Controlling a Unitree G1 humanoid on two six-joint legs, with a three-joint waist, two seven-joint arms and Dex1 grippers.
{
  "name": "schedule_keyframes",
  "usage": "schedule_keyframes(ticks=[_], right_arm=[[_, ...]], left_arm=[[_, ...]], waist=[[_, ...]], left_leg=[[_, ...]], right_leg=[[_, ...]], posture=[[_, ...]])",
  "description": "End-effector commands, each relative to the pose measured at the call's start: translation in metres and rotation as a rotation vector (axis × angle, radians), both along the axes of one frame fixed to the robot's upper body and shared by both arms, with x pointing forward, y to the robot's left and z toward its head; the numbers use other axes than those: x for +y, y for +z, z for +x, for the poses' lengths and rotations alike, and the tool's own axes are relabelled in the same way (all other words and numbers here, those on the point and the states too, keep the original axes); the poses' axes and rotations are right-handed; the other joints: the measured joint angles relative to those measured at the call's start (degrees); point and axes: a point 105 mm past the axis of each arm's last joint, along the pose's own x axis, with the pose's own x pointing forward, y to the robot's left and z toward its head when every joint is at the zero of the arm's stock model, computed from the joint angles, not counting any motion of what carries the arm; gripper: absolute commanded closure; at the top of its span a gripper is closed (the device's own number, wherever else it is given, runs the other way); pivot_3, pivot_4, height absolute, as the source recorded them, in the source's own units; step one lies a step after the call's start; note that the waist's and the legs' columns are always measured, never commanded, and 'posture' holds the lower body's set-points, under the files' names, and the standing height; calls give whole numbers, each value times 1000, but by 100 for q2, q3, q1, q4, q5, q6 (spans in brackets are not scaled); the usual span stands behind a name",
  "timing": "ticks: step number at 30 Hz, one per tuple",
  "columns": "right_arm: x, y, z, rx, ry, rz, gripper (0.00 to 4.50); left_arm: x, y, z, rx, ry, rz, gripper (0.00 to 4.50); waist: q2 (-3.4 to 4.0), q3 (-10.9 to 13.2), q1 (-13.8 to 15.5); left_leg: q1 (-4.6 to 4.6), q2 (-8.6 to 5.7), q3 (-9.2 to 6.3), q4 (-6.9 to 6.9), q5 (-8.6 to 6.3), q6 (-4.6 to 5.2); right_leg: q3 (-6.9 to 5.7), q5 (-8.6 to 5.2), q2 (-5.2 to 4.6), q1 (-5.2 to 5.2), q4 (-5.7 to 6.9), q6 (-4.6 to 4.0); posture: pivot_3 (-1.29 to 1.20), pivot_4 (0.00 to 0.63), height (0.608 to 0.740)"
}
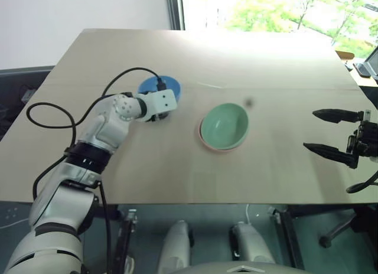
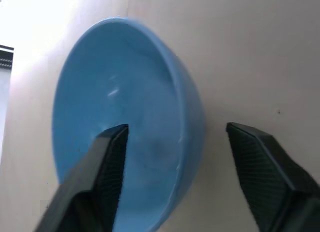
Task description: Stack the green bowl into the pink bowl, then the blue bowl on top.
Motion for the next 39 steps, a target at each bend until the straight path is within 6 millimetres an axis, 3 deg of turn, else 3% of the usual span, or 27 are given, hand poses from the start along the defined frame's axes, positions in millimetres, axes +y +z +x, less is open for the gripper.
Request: schedule_keyframes(ticks=[1,2,3,5,9,12,17,24,26,28,33,37,39], right_arm=[[4,24,-3,-108,7,30,0],[5,27,-2,-116,7,46,0],[7,29,-1,-123,7,59,0],[8,31,0,-128,10,73,0],[8,32,1,-131,11,86,0],[8,35,1,-143,6,112,0],[6,38,2,-157,-18,142,0],[3,33,0,-153,-53,128,0],[3,31,-1,-149,-61,121,0],[2,29,-3,-145,-69,118,0],[1,23,-5,-129,-90,103,0],[-1,9,0,-84,-124,68,0],[-3,-1,4,-56,-141,28,0]], left_arm=[[-1,14,5,-39,-12,11,2964],[-2,13,6,-36,-13,6,3628],[-2,13,6,-33,-17,2,4013],[-3,13,6,-30,-23,1,4415],[-8,17,4,-29,-59,-20,4415],[-27,33,-4,-43,-157,-88,4415],[-85,61,-54,-2,-577,-249,4415],[-126,85,-94,-1,-891,-297,4415],[-129,76,-95,66,-899,-265,3729],[-132,71,-97,99,-914,-262,3352],[-137,88,-97,49,-891,-379,1304],[-108,100,-90,4,-740,-548,1304],[-83,95,-88,-11,-629,-665,1304]], waist=[[0,0,-7],[0,0,-10],[0,0,-9],[0,0,-4],[-1,0,10],[-1,0,17],[-2,2,64],[1,0,84],[2,0,81],[1,0,83],[1,0,99],[3,0,89],[8,-3,15]], left_leg=[[0,0,0,0,0,0],[0,0,0,1,0,0],[0,0,0,1,0,0],[-2,0,-3,1,0,0],[-4,0,-3,3,0,0],[-5,-1,-5,5,0,0],[-12,-1,-8,13,0,0],[-6,-1,-11,34,0,0],[-6,-1,-13,48,0,1],[-6,-1,-16,56,0,1],[-9,-1,-21,70,-1,2],[-8,-1,-24,70,-1,2],[-7,1,-28,68,-1,2]], right_leg=[[0,0,0,0,0,0],[0,0,0,0,0,0],[0,0,0,0,0,0],[-2,0,0,0,0,0],[-3,0,-1,0,0,0],[-5,0,-1,0,1,0],[-9,0,-4,1,1,0],[-8,0,0,3,25,1],[-8,0,0,6,34,1],[-10,-1,1,10,37,2],[-13,-1,1,17,36,3],[-15,-1,2,17,37,3],[-17,-1,3,16,40,3]], posture=[[0,150,740],[0,150,740],[0,150,740],[0,150,740],[0,150,740],[0,150,740],[0,150,740],[0,150,740],[0,150,740],[0,150,740],[0,150,740],[0,150,740],[0,150,740]])
